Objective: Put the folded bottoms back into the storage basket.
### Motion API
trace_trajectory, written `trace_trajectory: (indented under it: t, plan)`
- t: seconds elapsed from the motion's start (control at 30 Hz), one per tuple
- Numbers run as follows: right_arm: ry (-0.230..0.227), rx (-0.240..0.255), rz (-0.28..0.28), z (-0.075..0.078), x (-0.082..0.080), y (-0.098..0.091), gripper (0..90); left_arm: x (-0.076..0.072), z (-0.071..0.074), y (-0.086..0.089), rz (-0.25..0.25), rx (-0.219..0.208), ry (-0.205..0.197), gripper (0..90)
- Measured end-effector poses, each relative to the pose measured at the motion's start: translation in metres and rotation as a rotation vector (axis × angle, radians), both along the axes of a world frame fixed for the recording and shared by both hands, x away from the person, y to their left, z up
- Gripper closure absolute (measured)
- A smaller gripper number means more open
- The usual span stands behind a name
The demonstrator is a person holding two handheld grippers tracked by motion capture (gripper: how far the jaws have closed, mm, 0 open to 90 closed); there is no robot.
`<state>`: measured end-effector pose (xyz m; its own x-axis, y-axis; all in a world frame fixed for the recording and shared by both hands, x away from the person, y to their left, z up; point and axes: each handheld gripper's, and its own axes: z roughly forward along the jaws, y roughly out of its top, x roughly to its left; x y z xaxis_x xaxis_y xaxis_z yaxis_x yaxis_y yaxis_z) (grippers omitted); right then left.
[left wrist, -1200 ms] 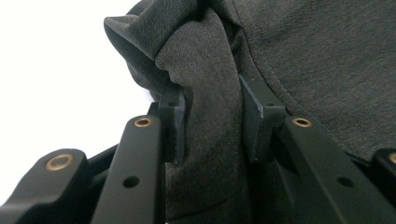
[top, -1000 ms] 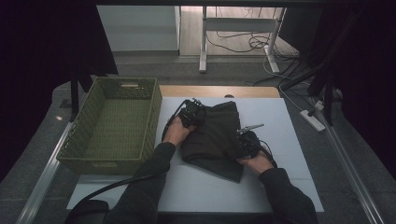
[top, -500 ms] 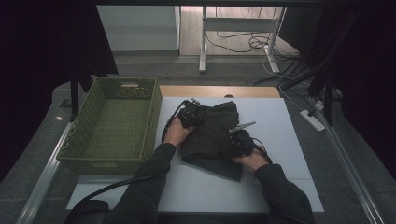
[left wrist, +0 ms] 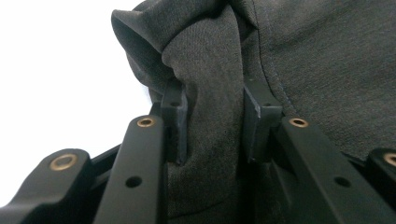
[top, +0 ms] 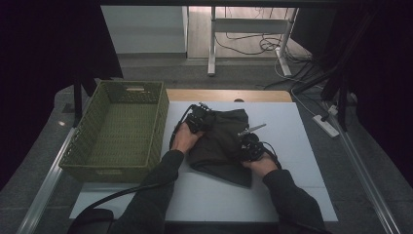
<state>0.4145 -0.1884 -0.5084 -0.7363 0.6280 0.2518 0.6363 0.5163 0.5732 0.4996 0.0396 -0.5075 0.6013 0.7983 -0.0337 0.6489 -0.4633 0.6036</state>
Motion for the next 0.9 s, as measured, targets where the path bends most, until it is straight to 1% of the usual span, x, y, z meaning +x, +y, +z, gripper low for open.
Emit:
trace_trajectory:
  t: [0.07,0.13,0.17,0.23,0.27,0.3,0.43,0.57,0.6,0.83,0.9]
  plan:
    - [0.001,0.002,0.002,0.001,0.0,0.0,72.4,0.0,0.0,0.001,0.006,-0.013,0.003,67.2]
    - [0.003,0.004,-0.001,0.001,0.0,0.0,73.1,0.0,0.0,0.003,0.012,-0.037,0.011,68.1]
    - [0.003,0.004,-0.001,0.001,0.0,0.0,73.1,0.0,0.0,0.003,0.012,-0.037,0.011,68.5]
    - [0.004,0.009,-0.005,0.002,-0.001,0.0,73.8,0.001,0.002,0.006,0.012,-0.061,0.022,69.2]
    - [0.004,0.009,-0.005,0.002,-0.001,0.0,73.8,0.001,0.002,0.006,0.012,-0.061,0.022,69.6]
    - [0.001,0.013,-0.006,0.003,-0.001,-0.001,74.1,0.001,0.004,0.008,0.018,-0.077,0.026,69.8]
    - [0.003,0.023,-0.011,0.004,-0.002,-0.002,74.2,0.001,0.007,0.009,0.023,-0.085,0.024,70.6]
    - [-0.003,0.043,-0.013,0.009,-0.004,-0.002,74.5,0.0,0.017,0.01,0.022,-0.092,0.022,71.2]
    - [-0.003,0.043,-0.013,0.009,-0.004,-0.002,74.5,0.0,0.017,0.01,0.022,-0.092,0.022,71.2]
    - [-0.007,0.075,-0.013,0.019,-0.007,-0.001,74.7,0.0,0.03,0.014,0.018,-0.11,0.029,71.5]
    - [-0.012,0.086,-0.011,0.023,-0.008,-0.001,74.7,0.0,0.035,0.015,0.019,-0.112,0.024,71.5]
